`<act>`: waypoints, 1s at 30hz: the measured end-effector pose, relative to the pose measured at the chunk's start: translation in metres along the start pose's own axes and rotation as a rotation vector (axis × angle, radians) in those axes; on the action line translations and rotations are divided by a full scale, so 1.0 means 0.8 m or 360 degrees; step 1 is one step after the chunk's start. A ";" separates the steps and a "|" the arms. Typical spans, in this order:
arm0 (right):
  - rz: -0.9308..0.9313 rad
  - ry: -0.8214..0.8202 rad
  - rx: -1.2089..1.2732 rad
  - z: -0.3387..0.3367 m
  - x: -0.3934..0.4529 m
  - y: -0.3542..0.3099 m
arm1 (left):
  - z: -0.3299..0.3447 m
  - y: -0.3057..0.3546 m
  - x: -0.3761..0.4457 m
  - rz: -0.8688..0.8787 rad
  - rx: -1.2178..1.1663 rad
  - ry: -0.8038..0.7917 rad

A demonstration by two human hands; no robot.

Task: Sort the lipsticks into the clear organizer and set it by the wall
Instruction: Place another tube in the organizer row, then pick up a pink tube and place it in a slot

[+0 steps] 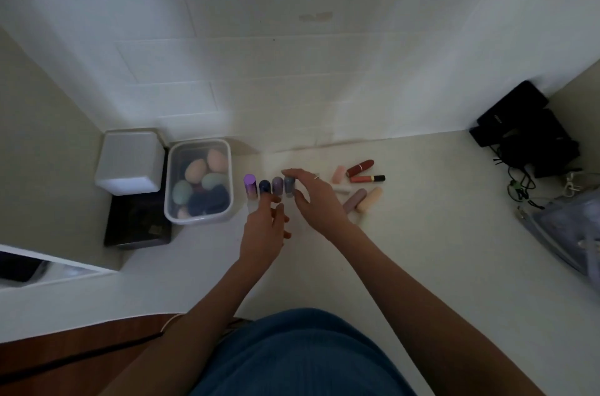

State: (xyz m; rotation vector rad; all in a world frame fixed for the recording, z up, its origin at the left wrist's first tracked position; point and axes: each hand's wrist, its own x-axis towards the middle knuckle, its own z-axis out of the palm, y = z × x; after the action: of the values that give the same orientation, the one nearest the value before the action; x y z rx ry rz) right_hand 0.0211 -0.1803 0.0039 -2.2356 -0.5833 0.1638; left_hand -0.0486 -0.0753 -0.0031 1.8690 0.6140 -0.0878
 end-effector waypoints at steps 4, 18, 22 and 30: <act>0.0345 0.0316 0.0205 -0.028 -0.018 0.028 | 0.007 -0.004 0.003 0.0167 0.0278 -0.0037; 0.0854 0.0296 -0.0794 -0.038 -0.037 0.145 | 0.038 -0.001 0.002 0.0446 0.0657 -0.0210; 0.0782 0.0288 -0.0816 -0.036 -0.035 0.145 | 0.040 -0.004 0.003 0.0469 0.0650 -0.0190; 0.0500 0.0491 -0.0725 -0.050 -0.056 0.108 | 0.049 0.004 0.001 0.0420 0.0246 -0.0329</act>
State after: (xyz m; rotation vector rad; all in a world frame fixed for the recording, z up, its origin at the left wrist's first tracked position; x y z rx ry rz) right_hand 0.0240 -0.2779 -0.0361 -2.7148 -0.1010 -0.1732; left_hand -0.0371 -0.1110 -0.0157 2.0429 0.2206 -0.1564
